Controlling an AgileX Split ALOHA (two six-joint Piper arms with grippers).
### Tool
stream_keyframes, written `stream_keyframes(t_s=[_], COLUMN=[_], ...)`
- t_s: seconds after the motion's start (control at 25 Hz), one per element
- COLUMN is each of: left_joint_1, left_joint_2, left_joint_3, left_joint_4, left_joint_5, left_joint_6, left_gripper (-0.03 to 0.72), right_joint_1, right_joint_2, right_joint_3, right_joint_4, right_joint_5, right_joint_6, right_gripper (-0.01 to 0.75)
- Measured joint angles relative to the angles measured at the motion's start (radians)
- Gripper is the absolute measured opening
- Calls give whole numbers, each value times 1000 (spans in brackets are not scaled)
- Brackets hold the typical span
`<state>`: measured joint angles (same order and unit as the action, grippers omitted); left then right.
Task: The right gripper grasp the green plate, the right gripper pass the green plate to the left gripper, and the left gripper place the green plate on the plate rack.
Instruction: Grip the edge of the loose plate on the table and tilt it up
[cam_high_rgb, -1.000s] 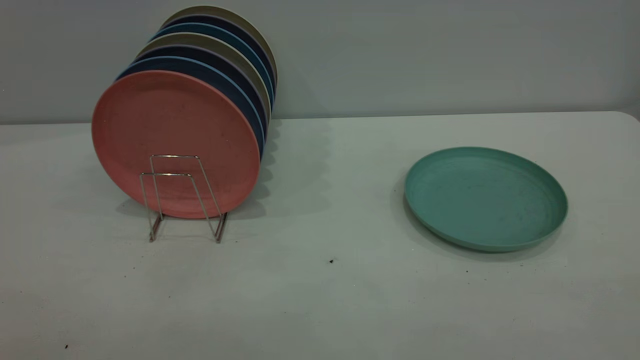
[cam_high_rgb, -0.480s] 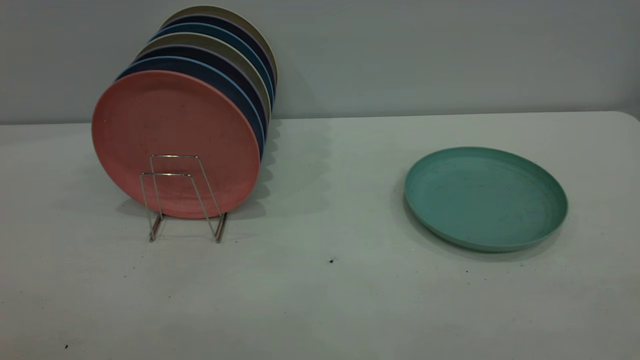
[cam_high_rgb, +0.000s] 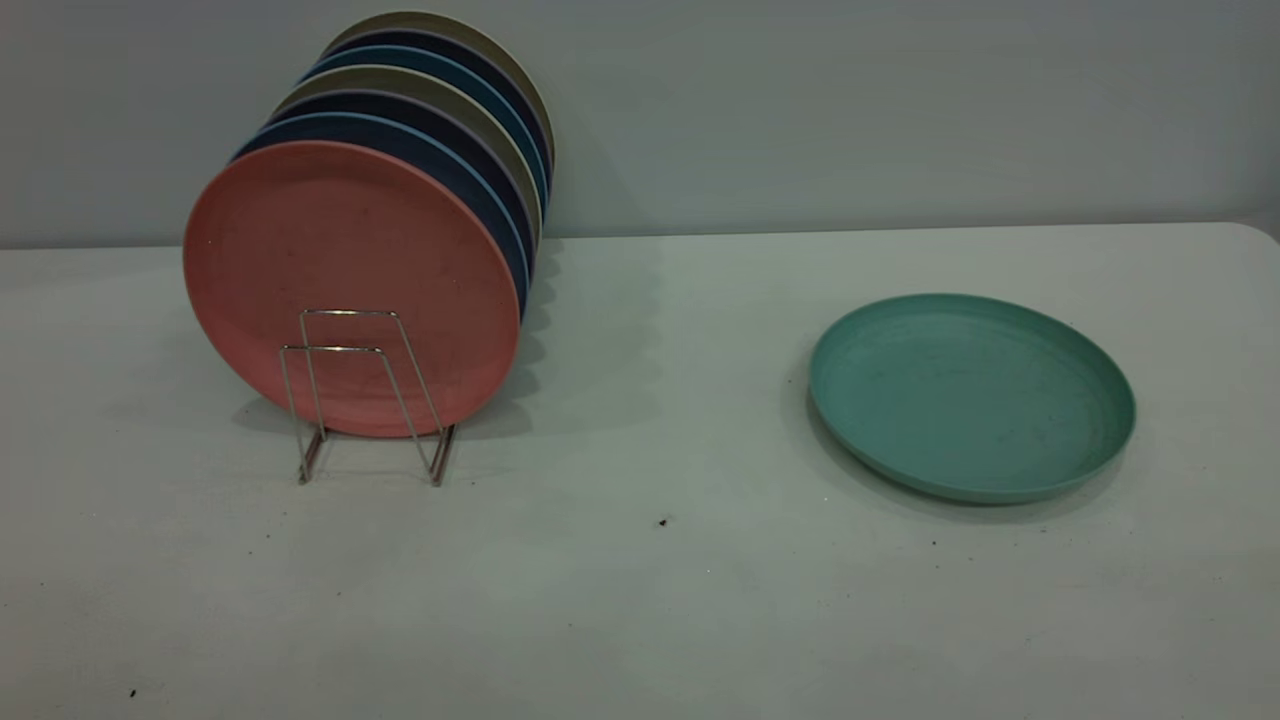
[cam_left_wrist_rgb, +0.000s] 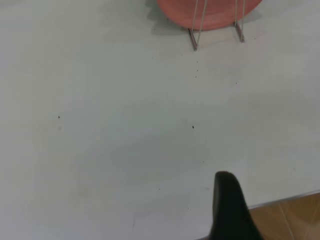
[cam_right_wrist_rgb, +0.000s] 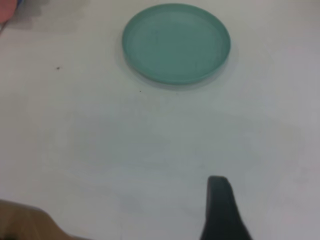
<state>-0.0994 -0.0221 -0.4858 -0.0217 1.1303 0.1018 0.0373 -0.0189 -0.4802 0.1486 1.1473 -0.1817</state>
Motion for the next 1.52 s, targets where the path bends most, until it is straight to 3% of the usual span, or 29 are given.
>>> stream_keyframes(t_s=[0.32,0.48,0.84,1.12,1.32,1.52], left_joint_1=[0,0,0,0,0,0], left_joint_2=[0,87,677,1105,1305,1473], left_joint_3=[0,-28,-203,-386,-486,-549], left_joint_4=[1,22,55,44,-46,-269], left_joint_5=[0,-50,-324,-384,-444,-488], left_joint_6=[-30,-107,-96,-96,-66,95], left_gripper=[466,466,539,545,545,545], right_joint_1=[0,0,0,0,0,0], right_joint_2=[4,122,612,971,1230,1480], right_joint_3=[0,-15,-128,-191,-229,-303], right_joint_4=[-1,19,84,250,429,556], right_joint_5=[-9,-80,-308,-440,-520,-597], right_joint_6=[23,51,-1,-210,-380,-485], right_gripper=[492,494,560,564,564,564])
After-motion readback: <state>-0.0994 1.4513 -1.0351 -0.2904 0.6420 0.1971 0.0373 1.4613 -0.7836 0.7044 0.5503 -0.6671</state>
